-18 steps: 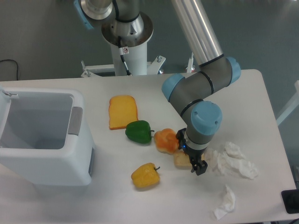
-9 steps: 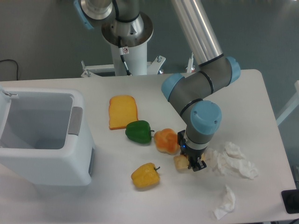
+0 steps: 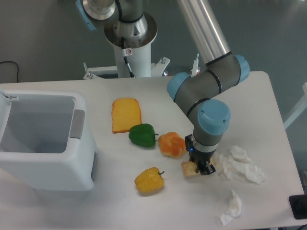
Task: Pick up the square bread
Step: 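Lower and close the gripper on the small bread piece, then lift the gripped bread piece up off the table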
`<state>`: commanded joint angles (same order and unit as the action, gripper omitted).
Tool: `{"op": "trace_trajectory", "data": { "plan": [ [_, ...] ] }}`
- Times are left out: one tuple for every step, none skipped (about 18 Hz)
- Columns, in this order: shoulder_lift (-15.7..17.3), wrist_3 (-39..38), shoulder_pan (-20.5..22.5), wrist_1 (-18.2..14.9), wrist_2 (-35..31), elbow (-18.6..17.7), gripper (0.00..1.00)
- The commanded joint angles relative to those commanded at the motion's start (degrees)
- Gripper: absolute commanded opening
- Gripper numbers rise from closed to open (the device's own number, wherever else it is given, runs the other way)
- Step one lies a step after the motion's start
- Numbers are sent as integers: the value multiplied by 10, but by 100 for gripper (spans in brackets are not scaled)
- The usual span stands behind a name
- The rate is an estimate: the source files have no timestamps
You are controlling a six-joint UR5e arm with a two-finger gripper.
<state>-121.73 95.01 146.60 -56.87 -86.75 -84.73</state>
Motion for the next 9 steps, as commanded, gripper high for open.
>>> {"op": "trace_trajectory", "data": {
  "plan": [
    [7,0,0,-2,0,9,46],
    [13,0,0,-2,1,11,46],
    [20,0,0,-3,2,14,46],
    [27,-1,0,-5,1,15,46],
    [33,-10,-2,-8,0,15,46],
    [40,-29,-2,-16,0,16,46],
    [49,-46,-1,-21,2,17,46],
    [55,-54,-1,-25,8,19,44],
    [63,-60,1,-29,16,20,44]
  ]
}}
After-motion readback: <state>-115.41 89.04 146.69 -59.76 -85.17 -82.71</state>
